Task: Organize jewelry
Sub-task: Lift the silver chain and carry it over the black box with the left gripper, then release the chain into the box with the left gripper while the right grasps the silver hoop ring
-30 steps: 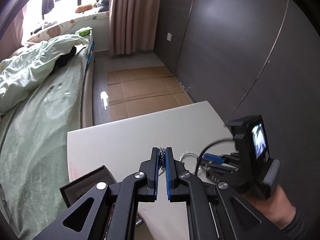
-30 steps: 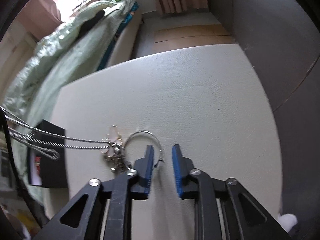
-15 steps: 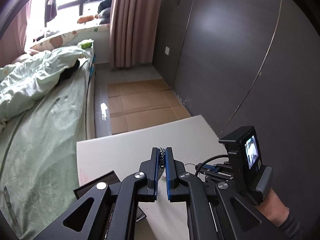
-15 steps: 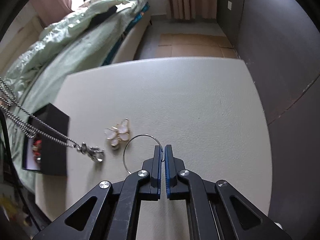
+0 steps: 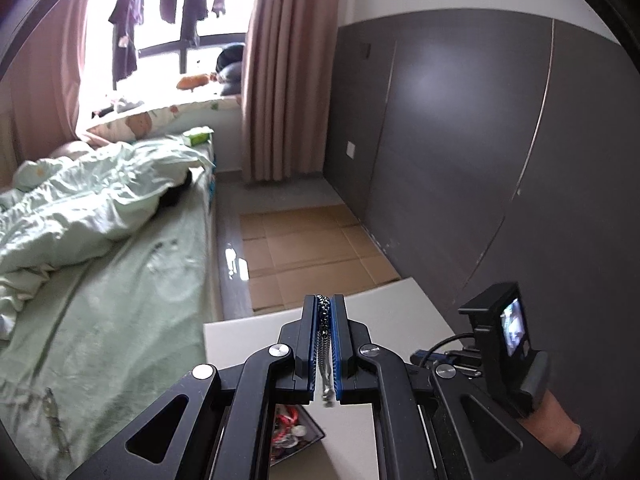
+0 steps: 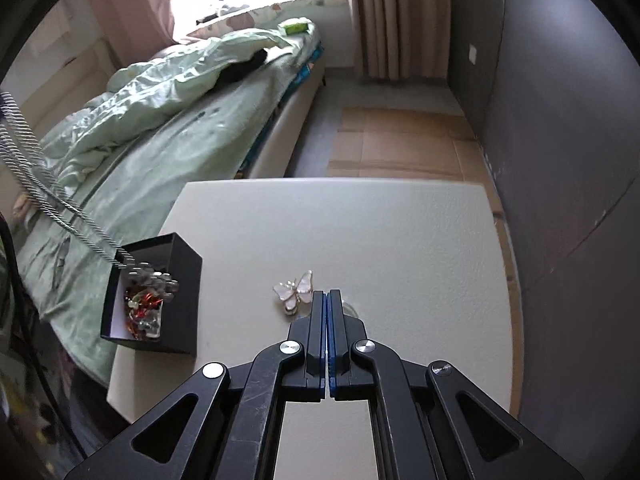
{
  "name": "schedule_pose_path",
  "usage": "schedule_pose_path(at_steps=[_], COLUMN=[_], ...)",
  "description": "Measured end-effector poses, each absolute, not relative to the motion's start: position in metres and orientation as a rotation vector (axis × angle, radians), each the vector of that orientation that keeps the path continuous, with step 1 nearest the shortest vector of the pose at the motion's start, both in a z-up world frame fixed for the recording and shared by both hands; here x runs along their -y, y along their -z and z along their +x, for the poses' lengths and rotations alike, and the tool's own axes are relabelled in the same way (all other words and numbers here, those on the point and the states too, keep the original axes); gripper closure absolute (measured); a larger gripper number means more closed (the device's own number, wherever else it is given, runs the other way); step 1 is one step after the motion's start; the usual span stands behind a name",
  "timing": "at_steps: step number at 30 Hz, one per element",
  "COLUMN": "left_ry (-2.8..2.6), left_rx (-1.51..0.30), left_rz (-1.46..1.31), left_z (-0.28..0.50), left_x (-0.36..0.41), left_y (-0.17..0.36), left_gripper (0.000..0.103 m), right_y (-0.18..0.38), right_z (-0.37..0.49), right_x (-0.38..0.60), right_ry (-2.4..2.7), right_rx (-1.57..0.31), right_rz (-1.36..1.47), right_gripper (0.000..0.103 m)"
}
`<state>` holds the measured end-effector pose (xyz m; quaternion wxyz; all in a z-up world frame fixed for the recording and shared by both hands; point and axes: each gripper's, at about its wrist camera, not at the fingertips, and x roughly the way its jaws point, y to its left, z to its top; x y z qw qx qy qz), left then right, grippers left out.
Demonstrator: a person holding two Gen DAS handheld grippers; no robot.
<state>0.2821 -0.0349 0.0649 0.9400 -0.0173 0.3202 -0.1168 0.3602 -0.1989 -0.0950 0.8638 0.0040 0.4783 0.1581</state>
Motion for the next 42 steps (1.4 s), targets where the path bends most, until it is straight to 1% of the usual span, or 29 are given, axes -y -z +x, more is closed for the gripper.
schedule_pose_path(at_steps=[1, 2, 3, 4, 12, 15, 17, 21, 22, 23, 25, 30, 39, 40, 42], left_ry=[0.231, 0.227, 0.221, 0.218, 0.185, 0.174, 0.169, 0.164, 0.164, 0.165, 0.168, 0.162, 0.171, 0.169, 0.175], left_rx=[-0.649, -0.647, -0.645, -0.645, -0.654, -0.669, -0.678, -0.696, -0.702, -0.707, -0.716, -0.750, -0.837, -0.857, -0.873], left_rz=[-0.035, -0.034, -0.032, -0.031, -0.023, -0.036, -0.049, -0.065, -0.071, -0.077, -0.091, -0.125, -0.193, -0.206, -0.228], left_z=[0.280, 0.278, 0.276, 0.275, 0.269, 0.271, 0.273, 0.276, 0.277, 0.278, 0.280, 0.283, 0.294, 0.295, 0.295], left_x=[0.031, 0.029, 0.027, 0.025, 0.009, -0.001, -0.007, -0.017, -0.018, -0.019, -0.022, -0.026, -0.039, -0.042, -0.047], left_y=[-0.067, -0.069, -0.070, -0.069, -0.059, -0.052, -0.047, -0.036, -0.034, -0.031, -0.025, -0.007, 0.025, 0.029, 0.034], left_gripper=[0.097, 0.097, 0.097, 0.097, 0.097, 0.097, 0.097, 0.097, 0.097, 0.097, 0.097, 0.097, 0.096, 0.094, 0.082], right_y=[0.101, 0.108, 0.115, 0.121, 0.155, 0.162, 0.168, 0.177, 0.178, 0.178, 0.179, 0.173, 0.115, 0.106, 0.088], right_z=[0.363, 0.367, 0.369, 0.369, 0.380, 0.384, 0.388, 0.394, 0.394, 0.395, 0.393, 0.384, 0.357, 0.353, 0.347], right_x=[0.200, 0.203, 0.205, 0.205, 0.193, 0.189, 0.188, 0.186, 0.184, 0.181, 0.176, 0.168, 0.149, 0.145, 0.134], right_ry=[-0.324, -0.319, -0.318, -0.315, -0.272, -0.248, -0.236, -0.209, -0.202, -0.197, -0.220, -0.265, -0.327, -0.336, -0.357], right_rx=[-1.025, -1.060, -1.084, -1.092, -1.179, -1.194, -1.210, -1.215, -1.217, -1.214, -1.215, -1.189, -1.037, -1.017, -0.977], right_rz=[0.024, 0.044, 0.062, 0.066, 0.027, 0.001, -0.011, -0.047, -0.065, -0.092, -0.144, -0.209, -0.248, -0.251, -0.256], right_gripper=[0.094, 0.074, 0.064, 0.058, 0.058, 0.062, 0.070, 0.079, 0.084, 0.094, 0.099, 0.100, 0.100, 0.100, 0.100])
